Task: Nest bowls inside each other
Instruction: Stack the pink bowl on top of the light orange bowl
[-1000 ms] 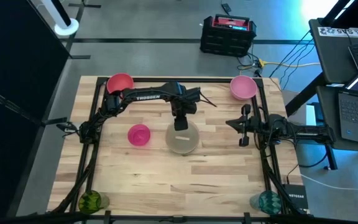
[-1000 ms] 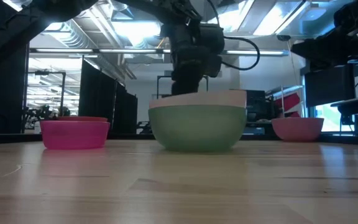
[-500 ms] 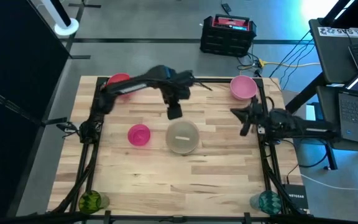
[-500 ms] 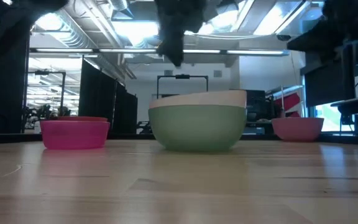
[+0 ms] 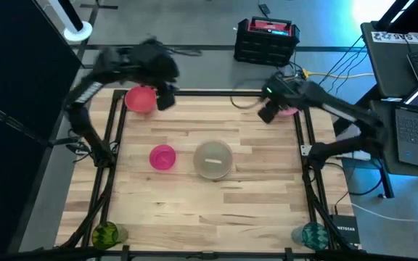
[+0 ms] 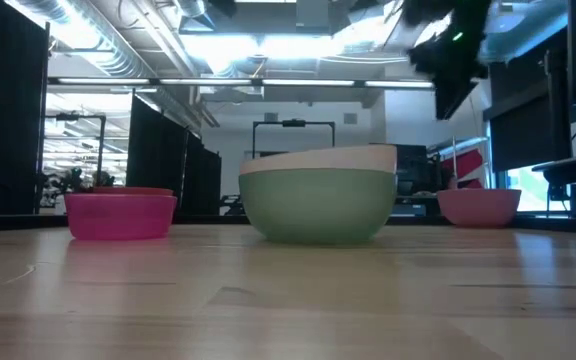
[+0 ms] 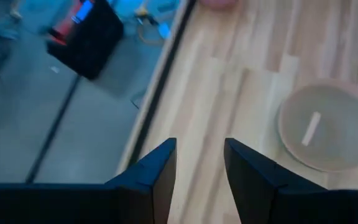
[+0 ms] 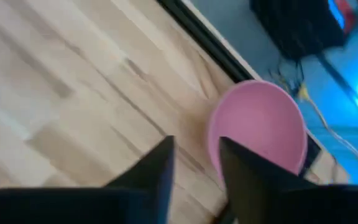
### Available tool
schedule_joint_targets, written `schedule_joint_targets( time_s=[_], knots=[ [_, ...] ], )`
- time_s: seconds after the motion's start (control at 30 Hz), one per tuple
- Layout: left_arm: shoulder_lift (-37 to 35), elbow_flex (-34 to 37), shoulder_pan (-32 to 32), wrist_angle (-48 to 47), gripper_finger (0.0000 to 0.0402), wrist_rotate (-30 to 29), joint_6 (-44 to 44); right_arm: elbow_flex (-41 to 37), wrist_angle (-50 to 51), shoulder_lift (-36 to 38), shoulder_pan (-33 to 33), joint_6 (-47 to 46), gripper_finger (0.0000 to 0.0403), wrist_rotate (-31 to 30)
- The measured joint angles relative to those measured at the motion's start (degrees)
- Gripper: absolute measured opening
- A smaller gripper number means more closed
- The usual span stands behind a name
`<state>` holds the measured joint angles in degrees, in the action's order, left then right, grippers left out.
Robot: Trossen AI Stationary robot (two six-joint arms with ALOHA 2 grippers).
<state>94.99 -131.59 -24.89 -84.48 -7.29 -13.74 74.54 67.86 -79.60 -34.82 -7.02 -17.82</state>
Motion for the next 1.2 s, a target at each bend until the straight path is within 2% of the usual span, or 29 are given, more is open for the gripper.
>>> schedule_joint_targets(
  time_s=[0.07,0.57,0.9,1.0,1.2],
  knots=[
    [-1.9,0.0,-1.1,0.3,0.0121,0.0,-2.0,2.9,2.6,-5.2,-2.3,1.0,0.0187,1.4],
    [-5.8,0.0,-5.2,-2.5,0.0121,0.1,-11.8,5.9,1.9,-23.9,-8.1,-4.5,0.0211,2.1],
    [-6.2,0.0,-5.3,-3.2,0.0121,0.3,-10.2,6.0,1.2,-28.3,-10.4,-7.7,0.0198,2.8],
    [-6.1,0.0,-5.2,-3.2,0.0121,0.4,-9.2,6.0,0.8,-28.8,-10.9,-7.8,0.0197,0.9],
    [-6.1,0.0,-5.2,-3.3,0.0121,0.8,-9.0,6.0,1.3,-28.9,-11.1,-7.7,0.0197,1.3]
  ],
)
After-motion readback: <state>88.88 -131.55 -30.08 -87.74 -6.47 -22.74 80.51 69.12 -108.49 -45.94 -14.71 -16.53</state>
